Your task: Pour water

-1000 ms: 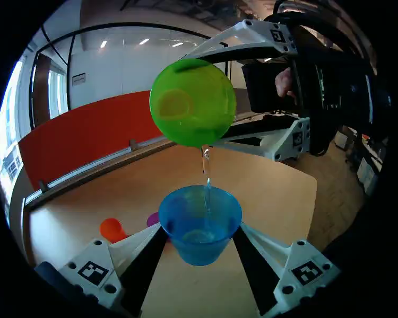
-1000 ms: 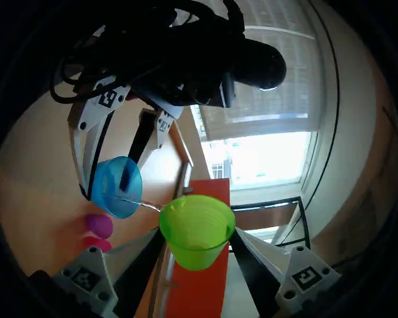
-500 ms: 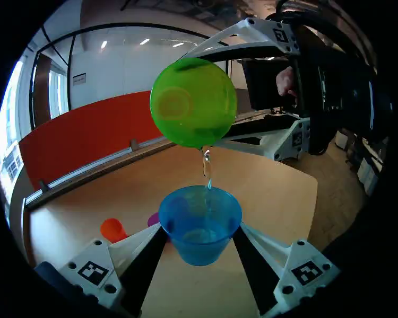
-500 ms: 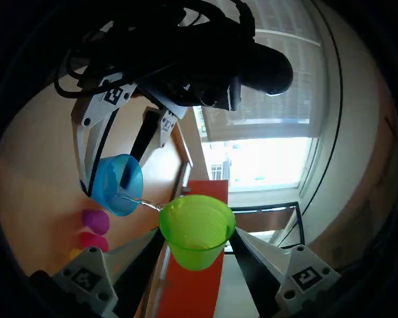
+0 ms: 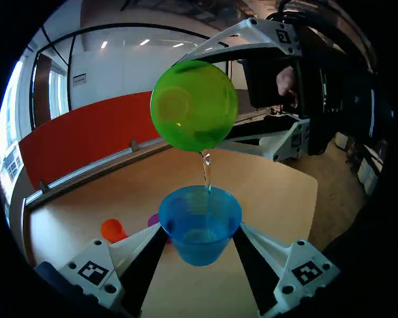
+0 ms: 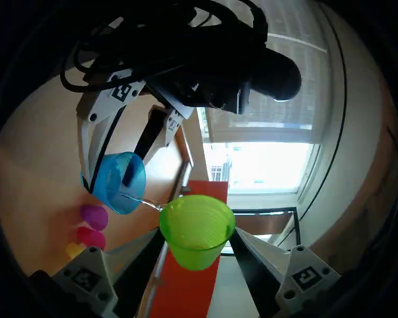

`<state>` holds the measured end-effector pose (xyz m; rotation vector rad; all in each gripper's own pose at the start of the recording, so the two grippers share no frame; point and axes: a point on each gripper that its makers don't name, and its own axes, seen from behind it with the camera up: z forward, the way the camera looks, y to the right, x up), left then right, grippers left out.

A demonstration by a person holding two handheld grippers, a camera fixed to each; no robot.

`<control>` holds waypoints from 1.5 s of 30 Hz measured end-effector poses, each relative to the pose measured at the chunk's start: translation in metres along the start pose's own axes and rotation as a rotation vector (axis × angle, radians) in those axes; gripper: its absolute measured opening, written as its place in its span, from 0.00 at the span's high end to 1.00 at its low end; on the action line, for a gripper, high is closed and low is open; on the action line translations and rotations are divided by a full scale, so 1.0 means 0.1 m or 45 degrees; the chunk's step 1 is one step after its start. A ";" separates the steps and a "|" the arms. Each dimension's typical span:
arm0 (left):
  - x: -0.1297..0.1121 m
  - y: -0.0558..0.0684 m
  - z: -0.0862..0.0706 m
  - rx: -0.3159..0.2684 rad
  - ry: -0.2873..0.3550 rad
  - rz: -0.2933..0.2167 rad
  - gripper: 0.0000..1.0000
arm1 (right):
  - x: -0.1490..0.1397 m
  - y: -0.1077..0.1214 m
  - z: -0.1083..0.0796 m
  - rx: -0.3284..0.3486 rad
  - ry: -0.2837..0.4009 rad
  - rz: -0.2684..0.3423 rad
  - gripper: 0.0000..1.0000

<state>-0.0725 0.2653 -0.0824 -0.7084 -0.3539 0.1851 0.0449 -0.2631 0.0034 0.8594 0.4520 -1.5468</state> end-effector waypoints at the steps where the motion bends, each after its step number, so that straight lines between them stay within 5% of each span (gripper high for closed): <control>1: 0.00 0.00 0.00 0.000 0.000 0.000 0.17 | -0.03 0.01 0.02 -0.001 -0.001 -0.003 0.11; 18: 0.02 -0.02 0.01 0.001 0.002 0.003 0.17 | -0.79 0.20 0.42 0.005 -0.034 -0.088 0.11; 45: 0.00 -0.09 0.03 0.006 0.000 -0.005 0.17 | -2.29 0.66 1.32 0.014 -0.041 -0.117 0.11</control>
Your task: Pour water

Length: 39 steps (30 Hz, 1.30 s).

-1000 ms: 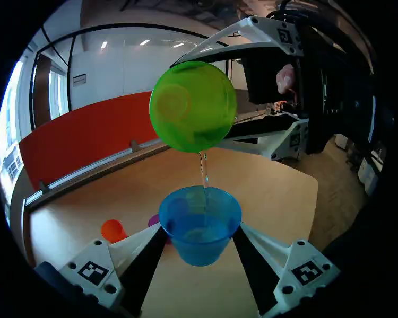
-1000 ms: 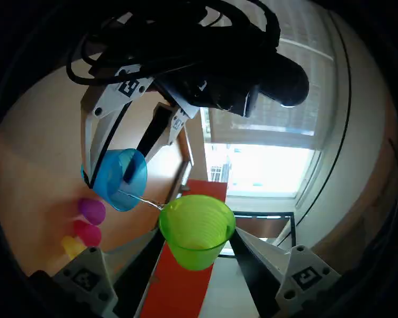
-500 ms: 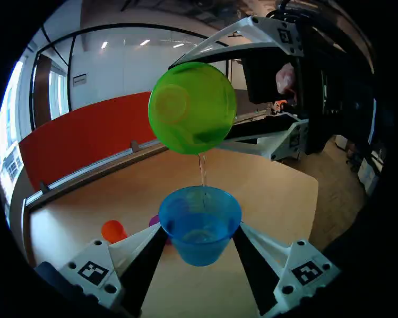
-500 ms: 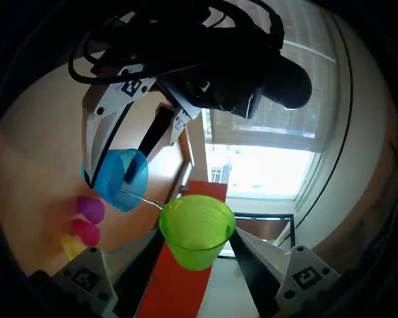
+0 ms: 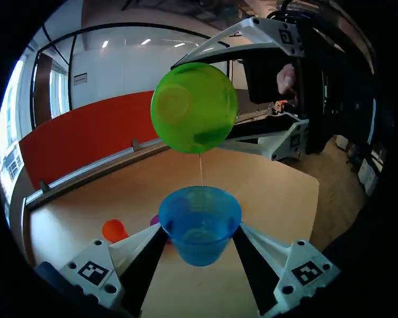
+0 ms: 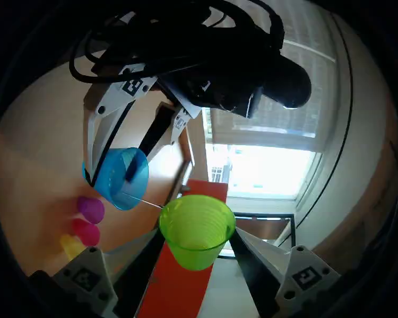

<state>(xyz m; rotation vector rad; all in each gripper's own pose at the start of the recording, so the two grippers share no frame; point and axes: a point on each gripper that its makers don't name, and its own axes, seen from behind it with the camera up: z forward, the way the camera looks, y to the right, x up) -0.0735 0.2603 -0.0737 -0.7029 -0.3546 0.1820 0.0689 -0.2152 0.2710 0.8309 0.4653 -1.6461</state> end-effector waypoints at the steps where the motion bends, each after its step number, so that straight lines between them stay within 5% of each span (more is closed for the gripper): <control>1: 0.00 0.00 0.00 0.000 0.001 0.000 0.17 | -0.04 0.01 0.03 -0.001 0.002 -0.002 0.11; 17: 0.03 -0.04 0.03 0.003 0.007 -0.010 0.17 | -0.63 0.18 0.50 -0.003 0.026 -0.041 0.11; 39: 0.07 -0.08 0.07 0.010 0.012 -0.022 0.17 | -1.36 0.31 1.20 -0.026 0.052 -0.200 0.11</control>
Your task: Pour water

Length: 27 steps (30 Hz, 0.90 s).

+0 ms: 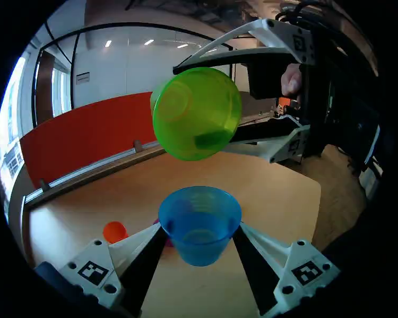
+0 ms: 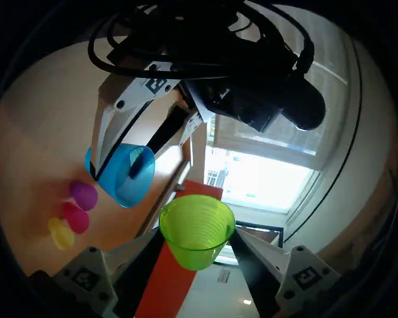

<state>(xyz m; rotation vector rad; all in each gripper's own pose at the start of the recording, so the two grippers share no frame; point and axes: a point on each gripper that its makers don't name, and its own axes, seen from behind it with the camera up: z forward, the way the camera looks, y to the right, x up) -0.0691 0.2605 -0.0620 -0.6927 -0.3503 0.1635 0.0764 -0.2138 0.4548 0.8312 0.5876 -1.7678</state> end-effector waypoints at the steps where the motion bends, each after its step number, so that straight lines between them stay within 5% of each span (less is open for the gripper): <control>1: 0.00 0.00 0.00 0.000 0.000 0.000 0.17 | -0.03 0.00 0.03 -0.002 0.002 -0.003 0.11; 17: 0.00 0.00 0.01 0.001 0.001 -0.001 0.17 | -0.54 0.04 0.42 -0.016 0.002 -0.040 0.11; 27: 0.00 0.00 0.00 0.002 0.002 0.002 0.17 | -0.61 0.04 0.43 -0.016 -0.006 -0.029 0.11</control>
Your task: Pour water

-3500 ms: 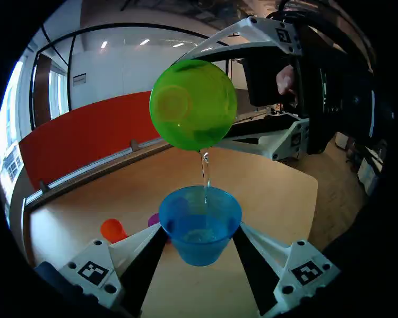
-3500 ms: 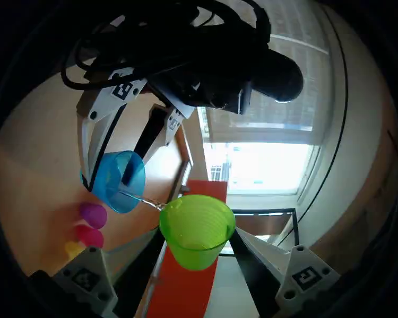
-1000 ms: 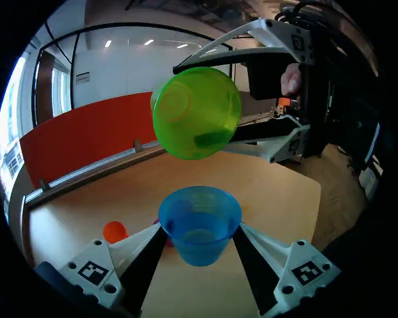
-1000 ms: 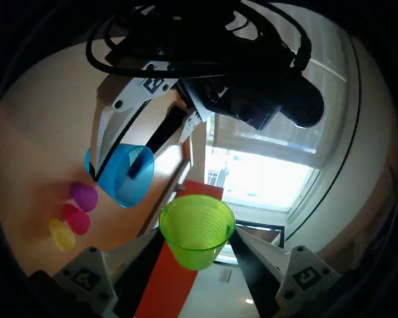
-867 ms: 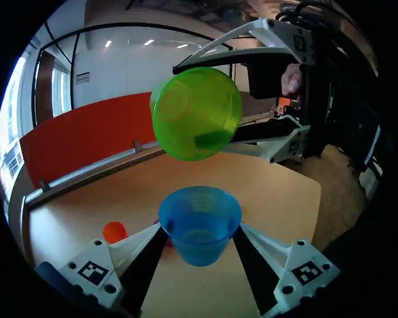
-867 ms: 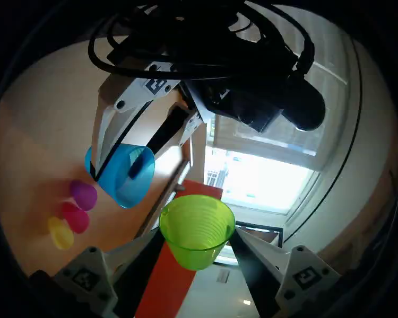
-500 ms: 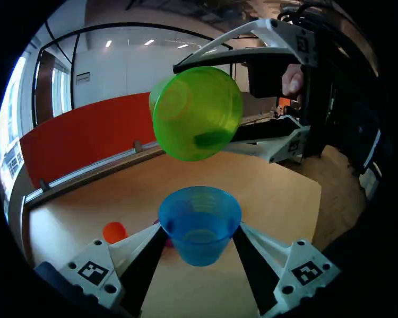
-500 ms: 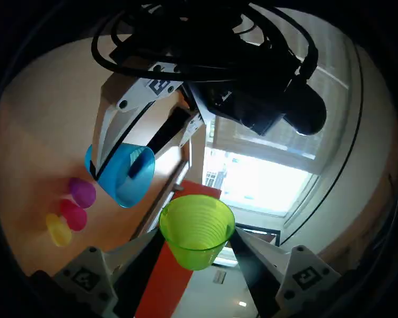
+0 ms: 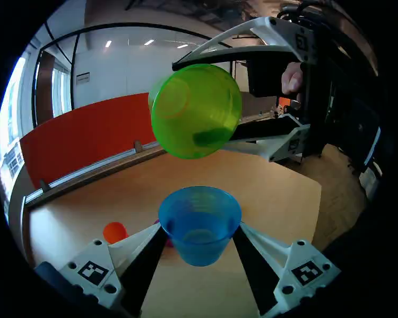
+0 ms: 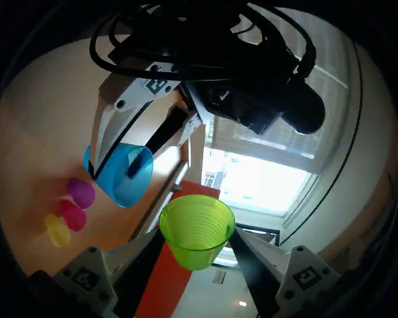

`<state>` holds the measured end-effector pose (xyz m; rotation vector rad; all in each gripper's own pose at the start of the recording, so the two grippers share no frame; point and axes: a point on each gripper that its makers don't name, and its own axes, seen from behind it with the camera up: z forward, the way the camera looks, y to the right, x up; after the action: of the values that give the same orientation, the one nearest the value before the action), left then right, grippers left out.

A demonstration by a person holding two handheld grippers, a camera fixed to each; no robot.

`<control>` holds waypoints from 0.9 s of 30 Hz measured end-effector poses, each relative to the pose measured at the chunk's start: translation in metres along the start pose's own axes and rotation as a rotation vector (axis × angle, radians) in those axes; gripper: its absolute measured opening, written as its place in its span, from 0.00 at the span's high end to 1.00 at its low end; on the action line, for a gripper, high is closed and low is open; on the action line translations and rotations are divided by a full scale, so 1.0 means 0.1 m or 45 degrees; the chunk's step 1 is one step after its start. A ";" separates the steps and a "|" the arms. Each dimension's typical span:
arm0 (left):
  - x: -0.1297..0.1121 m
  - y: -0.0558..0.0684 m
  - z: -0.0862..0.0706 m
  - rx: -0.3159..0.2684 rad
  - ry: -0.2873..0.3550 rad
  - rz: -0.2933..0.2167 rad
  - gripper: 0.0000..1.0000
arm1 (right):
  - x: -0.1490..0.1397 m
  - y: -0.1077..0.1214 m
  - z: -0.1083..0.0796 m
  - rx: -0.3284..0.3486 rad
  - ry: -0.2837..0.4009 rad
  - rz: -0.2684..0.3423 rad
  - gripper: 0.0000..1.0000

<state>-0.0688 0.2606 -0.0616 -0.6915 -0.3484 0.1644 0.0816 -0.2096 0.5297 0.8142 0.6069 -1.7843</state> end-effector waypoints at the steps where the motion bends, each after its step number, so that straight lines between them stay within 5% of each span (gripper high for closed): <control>1: 0.00 0.00 0.00 0.000 0.000 0.001 0.17 | 0.02 -0.01 -0.02 0.003 -0.001 0.003 0.11; 8: -0.01 0.00 -0.01 0.002 0.000 0.004 0.17 | 0.30 -0.03 -0.26 0.013 -0.011 0.012 0.11; 14: -0.01 0.00 -0.01 0.000 0.001 0.006 0.17 | 0.89 0.00 -0.67 0.000 -0.014 0.006 0.11; 23: 0.01 -0.02 -0.02 0.005 0.004 0.002 0.17 | 2.35 0.07 -1.55 -0.013 -0.015 0.082 0.11; 27: 0.02 -0.03 -0.03 0.010 0.008 0.001 0.17 | 3.06 0.11 -1.99 -0.022 -0.012 0.212 0.11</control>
<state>-0.0656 0.2569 -0.0612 -0.6842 -0.3412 0.1639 0.0684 -0.2516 0.1667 0.8203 0.5319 -1.6283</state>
